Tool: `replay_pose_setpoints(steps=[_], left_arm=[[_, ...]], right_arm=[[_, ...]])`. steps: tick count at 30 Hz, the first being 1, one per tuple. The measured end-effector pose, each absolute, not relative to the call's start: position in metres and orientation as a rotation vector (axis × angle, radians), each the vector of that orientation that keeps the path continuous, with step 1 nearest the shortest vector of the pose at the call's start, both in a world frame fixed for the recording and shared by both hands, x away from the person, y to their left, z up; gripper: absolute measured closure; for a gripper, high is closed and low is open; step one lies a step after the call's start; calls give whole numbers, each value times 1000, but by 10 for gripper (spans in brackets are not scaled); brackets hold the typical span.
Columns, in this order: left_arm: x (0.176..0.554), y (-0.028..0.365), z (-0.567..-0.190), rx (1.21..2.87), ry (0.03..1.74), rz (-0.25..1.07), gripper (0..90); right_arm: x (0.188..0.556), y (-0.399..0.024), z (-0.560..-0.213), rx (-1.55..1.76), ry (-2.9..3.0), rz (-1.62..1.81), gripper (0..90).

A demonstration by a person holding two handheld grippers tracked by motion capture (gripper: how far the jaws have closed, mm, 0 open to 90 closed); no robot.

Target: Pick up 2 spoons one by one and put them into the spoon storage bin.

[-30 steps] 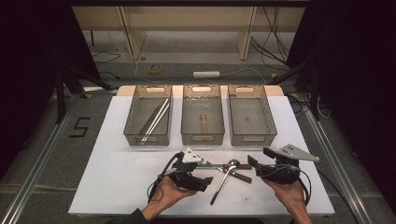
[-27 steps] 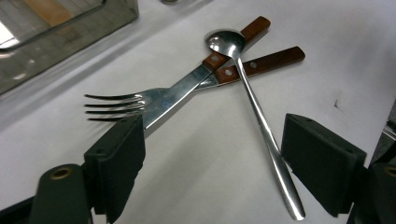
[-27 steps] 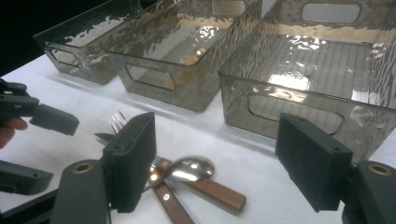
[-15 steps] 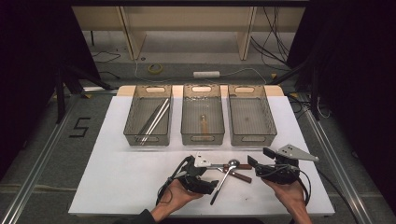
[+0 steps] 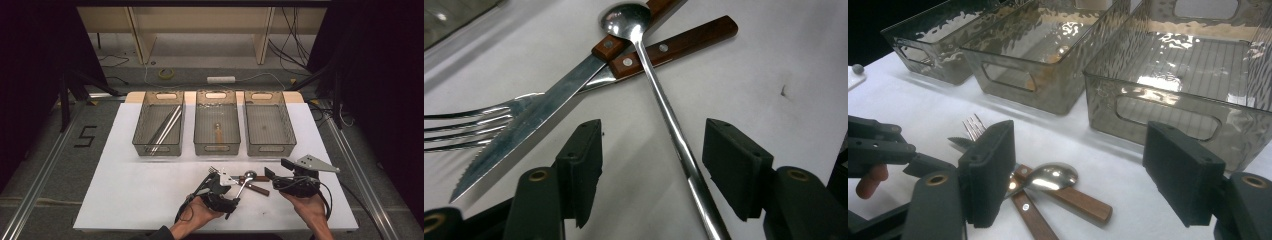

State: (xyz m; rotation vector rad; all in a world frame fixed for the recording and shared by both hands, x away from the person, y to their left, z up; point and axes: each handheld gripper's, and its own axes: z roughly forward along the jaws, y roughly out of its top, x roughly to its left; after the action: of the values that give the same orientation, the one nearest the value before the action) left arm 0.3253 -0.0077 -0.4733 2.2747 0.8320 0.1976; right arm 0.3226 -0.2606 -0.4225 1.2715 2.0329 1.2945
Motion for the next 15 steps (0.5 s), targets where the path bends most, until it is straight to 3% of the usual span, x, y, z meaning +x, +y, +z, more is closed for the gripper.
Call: replay_pose_setpoints(steps=[15], left_arm=[[321,-22,-482,2334,804,233,518]], right_arm=[[323,-261,-423,1270,2042,1287,306]])
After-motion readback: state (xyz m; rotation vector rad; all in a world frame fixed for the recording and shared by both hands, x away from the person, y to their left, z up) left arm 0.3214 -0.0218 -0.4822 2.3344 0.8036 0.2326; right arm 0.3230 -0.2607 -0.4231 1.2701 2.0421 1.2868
